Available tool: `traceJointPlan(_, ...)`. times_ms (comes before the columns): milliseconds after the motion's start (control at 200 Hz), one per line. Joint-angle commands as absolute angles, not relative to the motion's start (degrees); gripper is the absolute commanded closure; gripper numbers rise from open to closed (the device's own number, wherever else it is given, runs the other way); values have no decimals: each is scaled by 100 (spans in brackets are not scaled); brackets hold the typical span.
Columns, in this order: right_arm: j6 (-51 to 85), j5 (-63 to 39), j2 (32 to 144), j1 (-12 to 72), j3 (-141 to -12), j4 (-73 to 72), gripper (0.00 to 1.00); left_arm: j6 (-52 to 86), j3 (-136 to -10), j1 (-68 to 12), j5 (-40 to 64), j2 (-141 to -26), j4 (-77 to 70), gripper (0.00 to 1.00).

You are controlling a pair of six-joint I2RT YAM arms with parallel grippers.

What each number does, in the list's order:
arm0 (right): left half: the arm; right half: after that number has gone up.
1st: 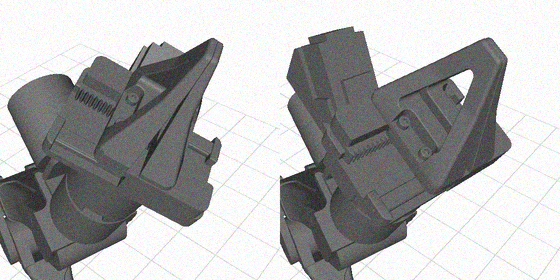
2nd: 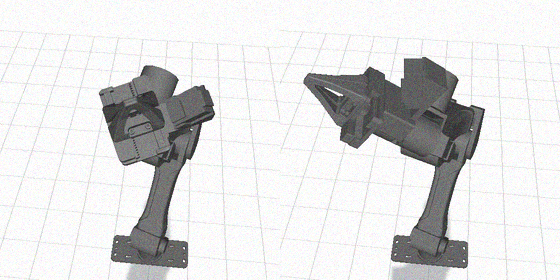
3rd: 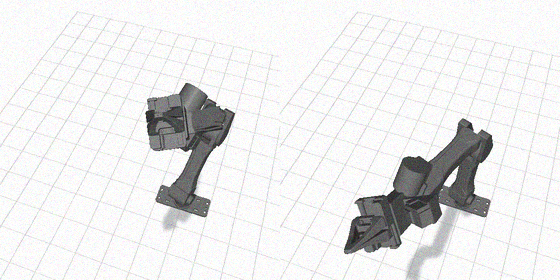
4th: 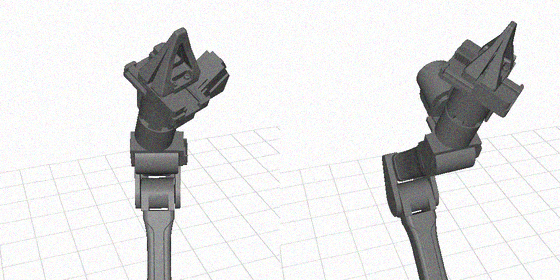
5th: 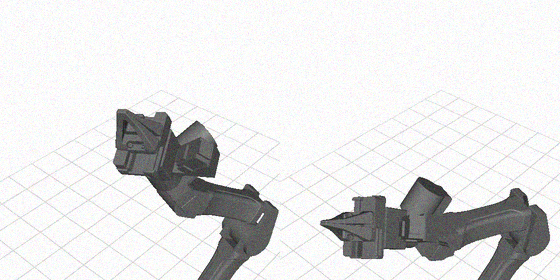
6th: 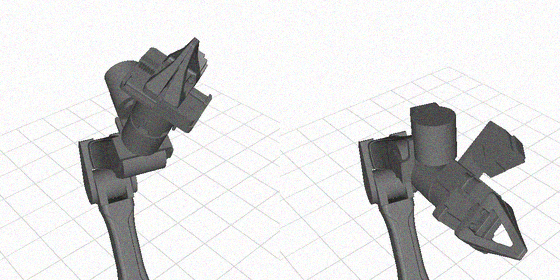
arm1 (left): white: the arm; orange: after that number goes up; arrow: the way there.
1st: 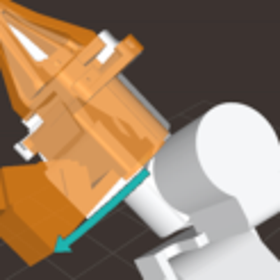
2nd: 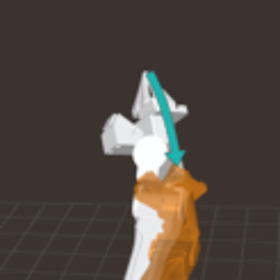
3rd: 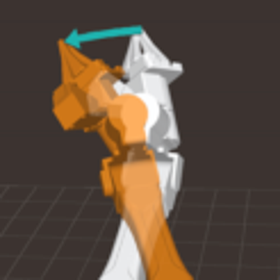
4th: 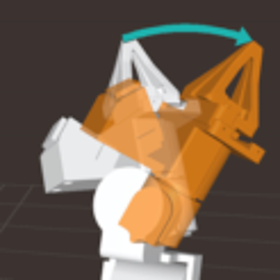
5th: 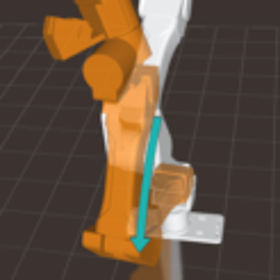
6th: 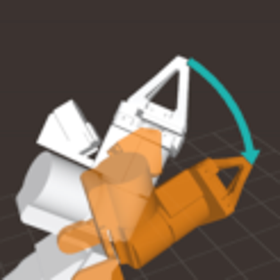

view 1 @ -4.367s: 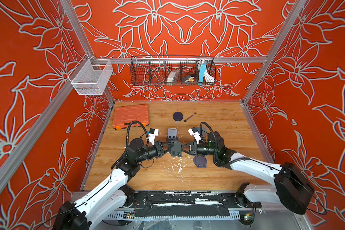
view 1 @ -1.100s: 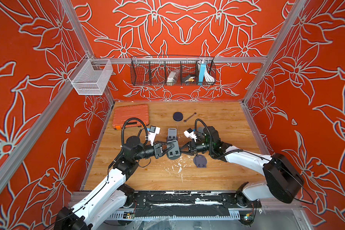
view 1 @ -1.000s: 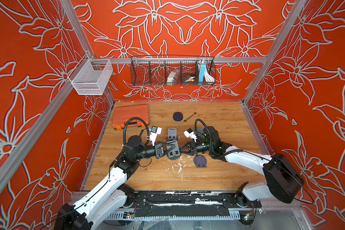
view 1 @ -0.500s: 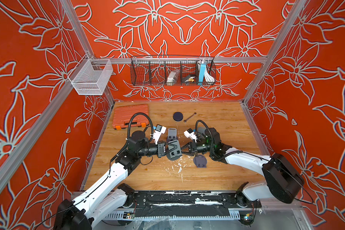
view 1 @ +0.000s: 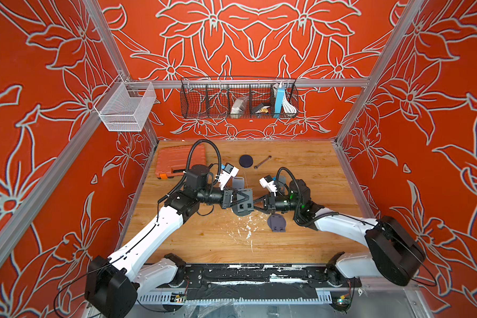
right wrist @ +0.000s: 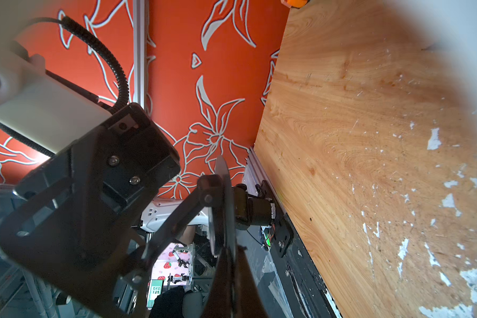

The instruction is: Open the phone stand

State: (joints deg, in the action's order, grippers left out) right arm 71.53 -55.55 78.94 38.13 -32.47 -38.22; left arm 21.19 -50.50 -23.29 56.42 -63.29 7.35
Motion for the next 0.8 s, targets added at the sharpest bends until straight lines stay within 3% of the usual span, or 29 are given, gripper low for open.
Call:
traceJointPlan(0,7062,-5441,8173,3845,-2673,-2364,100,1929,-5751,-2029,5952,-6224,-882,100)
traceJointPlan(255,7145,-5395,8198,3849,-2397,-2592,100,2374,-5427,-1924,5964,-6362,-1352,100)
traceJointPlan(380,7105,-5307,8082,3843,-2419,-2547,100,3304,-5090,-1957,6356,-6511,-2117,100)
traceJointPlan(666,6935,-5114,7684,3747,-3067,-2189,100,3948,-4197,-2603,6389,-6359,-2538,100)
traceJointPlan(791,6900,-5119,7677,3694,-3156,-2186,87,4249,-3913,-2731,6411,-6253,-2826,100)
